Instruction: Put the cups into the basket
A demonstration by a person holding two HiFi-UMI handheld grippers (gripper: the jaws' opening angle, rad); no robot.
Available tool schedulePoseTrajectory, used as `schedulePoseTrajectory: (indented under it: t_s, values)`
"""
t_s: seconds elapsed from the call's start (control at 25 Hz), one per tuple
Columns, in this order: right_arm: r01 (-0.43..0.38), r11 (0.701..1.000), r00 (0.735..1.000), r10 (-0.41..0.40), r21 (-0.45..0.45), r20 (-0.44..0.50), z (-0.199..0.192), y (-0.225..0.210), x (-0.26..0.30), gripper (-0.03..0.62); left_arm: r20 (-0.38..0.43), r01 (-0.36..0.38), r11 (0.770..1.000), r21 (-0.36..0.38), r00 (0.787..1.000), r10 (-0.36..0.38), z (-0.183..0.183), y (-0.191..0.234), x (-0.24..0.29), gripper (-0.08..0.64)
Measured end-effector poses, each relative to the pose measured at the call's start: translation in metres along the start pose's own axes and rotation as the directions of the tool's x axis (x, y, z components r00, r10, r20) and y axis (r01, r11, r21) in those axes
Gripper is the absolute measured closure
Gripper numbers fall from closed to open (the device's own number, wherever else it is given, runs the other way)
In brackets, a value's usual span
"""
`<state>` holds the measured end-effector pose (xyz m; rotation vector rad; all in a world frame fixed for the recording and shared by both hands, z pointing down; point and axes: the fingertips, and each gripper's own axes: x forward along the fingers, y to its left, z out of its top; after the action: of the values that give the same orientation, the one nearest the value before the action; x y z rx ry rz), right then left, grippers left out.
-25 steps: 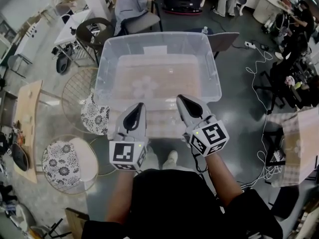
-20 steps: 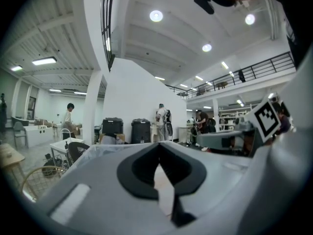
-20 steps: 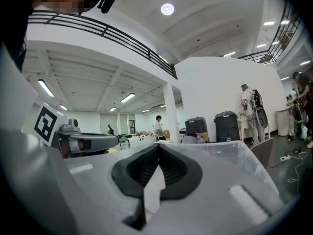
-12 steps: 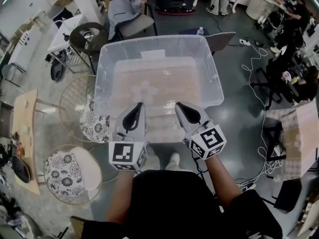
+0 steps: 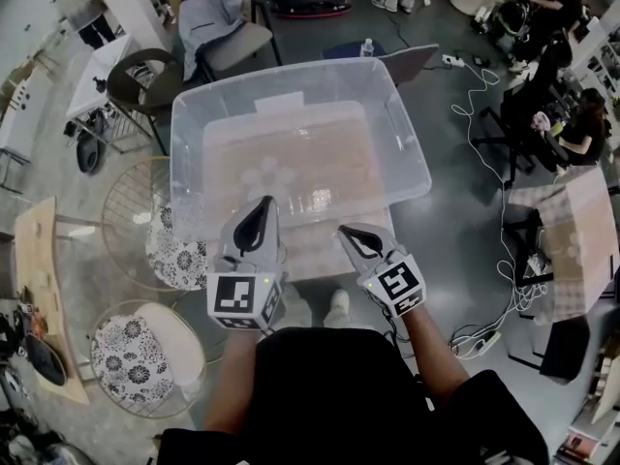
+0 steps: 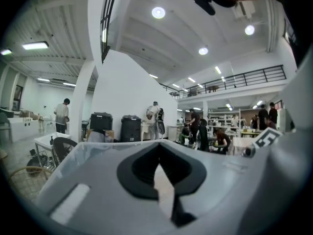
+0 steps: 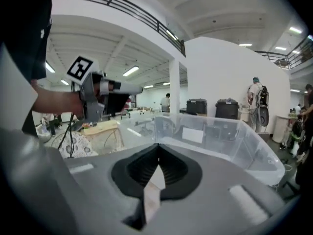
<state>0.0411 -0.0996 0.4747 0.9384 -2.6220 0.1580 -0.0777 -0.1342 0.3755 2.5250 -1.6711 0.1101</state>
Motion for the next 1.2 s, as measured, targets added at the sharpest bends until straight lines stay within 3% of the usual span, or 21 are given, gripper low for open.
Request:
schedulePoseTrajectory:
  t_s: [0.16,0.24,0.32,0.48,0.64,0.88,1.2]
  values:
    - [-0.002,1.000,0.987,0.006,0.025,-0.162,-0.062,0.006,0.018,0.572,-0.003,0.025,1.000,0.001,1.000,-0.025,0.002,0.004,0.006,0.552]
    - [-0.002,0.998,0.972,0.017,0.062,-0.236,-0.093,0.008,0.027,0.517,-0.004,0.030,1.000,0.004,1.000,-0.030,0.002,0.008,0.007,0.552]
    - [-0.005,0.997,0.950,0.028,0.074,-0.312,-0.124,0.010,0.036,0.509,-0.008,0.031,0.999,0.005,0.999,-0.031,0.001,0.012,0.008,0.552]
    - [-0.055,0.998,0.870,0.036,-0.024,-0.492,-0.176,0.014,0.052,0.479,-0.022,0.029,1.000,0.009,0.999,-0.028,-0.002,0.023,0.009,0.552]
    - [-0.118,0.986,0.796,0.025,-0.115,-0.605,-0.209,0.018,0.066,0.450,-0.036,0.026,1.000,0.017,0.999,-0.025,-0.005,0.029,0.009,0.552]
    - [-0.184,0.966,0.699,-0.001,-0.181,-0.715,-0.244,0.021,0.081,0.427,-0.044,0.021,1.000,0.018,0.999,-0.020,-0.008,0.038,0.008,0.552]
    - [-0.251,0.919,0.607,-0.096,-0.304,-0.789,-0.269,0.020,0.092,0.423,-0.055,0.026,0.999,0.031,0.998,-0.025,-0.012,0.038,0.006,0.552]
